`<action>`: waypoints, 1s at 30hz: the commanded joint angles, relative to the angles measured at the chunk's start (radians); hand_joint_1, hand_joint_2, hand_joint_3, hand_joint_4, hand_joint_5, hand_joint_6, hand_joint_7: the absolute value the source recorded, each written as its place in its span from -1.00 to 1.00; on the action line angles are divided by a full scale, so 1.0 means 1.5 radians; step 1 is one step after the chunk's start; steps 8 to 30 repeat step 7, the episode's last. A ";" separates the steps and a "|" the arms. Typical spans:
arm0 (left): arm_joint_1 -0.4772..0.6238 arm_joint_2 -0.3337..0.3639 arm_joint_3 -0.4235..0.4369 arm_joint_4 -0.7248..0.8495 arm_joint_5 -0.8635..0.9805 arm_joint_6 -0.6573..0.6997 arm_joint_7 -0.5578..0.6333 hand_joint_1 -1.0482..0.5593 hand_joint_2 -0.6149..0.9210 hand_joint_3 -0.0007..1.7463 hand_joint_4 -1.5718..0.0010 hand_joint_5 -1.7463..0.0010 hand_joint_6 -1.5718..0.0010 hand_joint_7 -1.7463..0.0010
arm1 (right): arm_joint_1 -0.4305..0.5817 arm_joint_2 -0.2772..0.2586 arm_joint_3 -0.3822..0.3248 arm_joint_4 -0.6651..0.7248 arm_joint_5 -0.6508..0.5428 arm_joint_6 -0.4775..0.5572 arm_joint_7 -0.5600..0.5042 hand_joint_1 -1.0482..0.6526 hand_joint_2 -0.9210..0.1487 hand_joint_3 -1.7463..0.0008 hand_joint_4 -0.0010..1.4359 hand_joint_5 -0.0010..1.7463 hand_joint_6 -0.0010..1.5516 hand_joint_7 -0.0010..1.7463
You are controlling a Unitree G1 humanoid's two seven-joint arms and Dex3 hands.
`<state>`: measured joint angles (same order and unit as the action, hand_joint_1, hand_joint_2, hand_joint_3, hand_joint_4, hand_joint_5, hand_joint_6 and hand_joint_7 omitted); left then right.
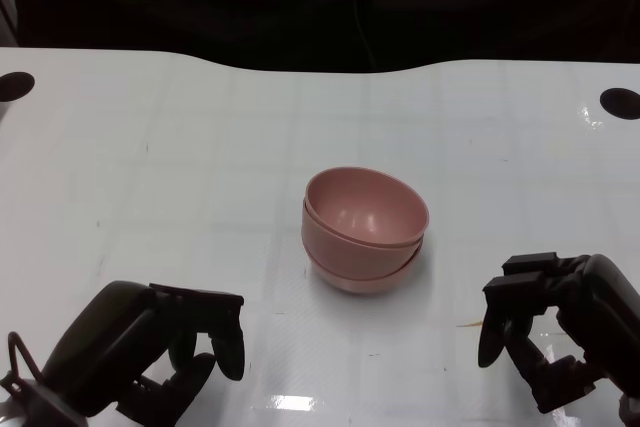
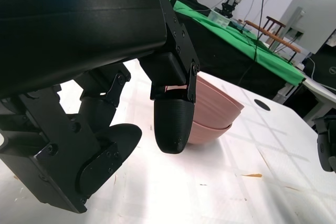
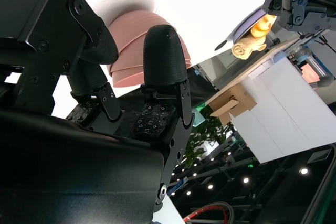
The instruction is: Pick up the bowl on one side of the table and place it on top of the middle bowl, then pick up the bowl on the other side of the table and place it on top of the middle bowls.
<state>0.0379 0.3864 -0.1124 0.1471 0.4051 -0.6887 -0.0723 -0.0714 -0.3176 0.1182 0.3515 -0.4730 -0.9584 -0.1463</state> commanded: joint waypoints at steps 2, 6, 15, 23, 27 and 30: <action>-0.008 0.006 0.000 0.007 0.004 -0.004 0.008 0.32 0.06 0.73 -0.16 -0.81 -0.13 -0.52 | -0.010 -0.003 -0.002 0.009 -0.001 -0.010 -0.009 0.44 0.69 -1.00 0.50 0.86 0.29 0.51; -0.003 0.009 -0.001 0.003 -0.002 -0.006 0.001 0.32 0.08 0.71 -0.15 -0.81 -0.13 -0.52 | -0.004 -0.005 0.002 -0.004 -0.003 0.002 0.000 0.45 0.71 -0.99 0.49 0.86 0.30 0.51; -0.001 0.010 -0.001 0.001 -0.002 -0.005 0.000 0.32 0.09 0.70 -0.16 -0.80 -0.13 -0.51 | -0.004 -0.004 0.003 -0.003 -0.005 -0.001 -0.001 0.46 0.72 -0.99 0.49 0.86 0.30 0.51; -0.001 0.010 -0.001 0.001 -0.002 -0.005 0.000 0.32 0.09 0.70 -0.16 -0.80 -0.13 -0.51 | -0.004 -0.004 0.003 -0.003 -0.005 -0.001 -0.001 0.46 0.72 -0.99 0.49 0.86 0.30 0.51; -0.001 0.010 -0.001 0.001 -0.002 -0.005 0.000 0.32 0.09 0.70 -0.16 -0.80 -0.13 -0.51 | -0.004 -0.004 0.003 -0.003 -0.005 -0.001 -0.001 0.46 0.72 -0.99 0.49 0.86 0.30 0.51; -0.001 0.010 -0.001 0.001 -0.002 -0.005 0.000 0.32 0.09 0.70 -0.16 -0.80 -0.13 -0.51 | -0.004 -0.004 0.003 -0.003 -0.005 -0.001 -0.001 0.46 0.72 -0.99 0.49 0.86 0.30 0.51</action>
